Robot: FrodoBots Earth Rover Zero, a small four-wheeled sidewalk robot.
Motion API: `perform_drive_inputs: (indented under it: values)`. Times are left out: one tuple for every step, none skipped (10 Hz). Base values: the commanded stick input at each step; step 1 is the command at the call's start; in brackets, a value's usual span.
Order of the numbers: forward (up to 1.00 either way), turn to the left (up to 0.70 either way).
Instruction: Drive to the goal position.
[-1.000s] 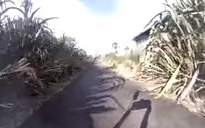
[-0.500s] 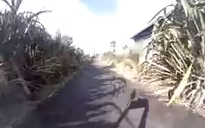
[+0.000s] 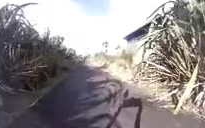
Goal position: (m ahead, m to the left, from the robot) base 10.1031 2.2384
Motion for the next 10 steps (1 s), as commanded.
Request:
perform_drive_inputs:
  values:
    - [0.70, 0.00]
    - [0.70, 0.00]
    - [0.70, 0.00]
    - [0.70, 0.00]
    - [0.70, 0.00]
    - [0.70, 0.00]
    - [0.70, 0.00]
    - [0.70, 0.00]
    - [0.70, 0.00]
    - [0.70, 0.23]
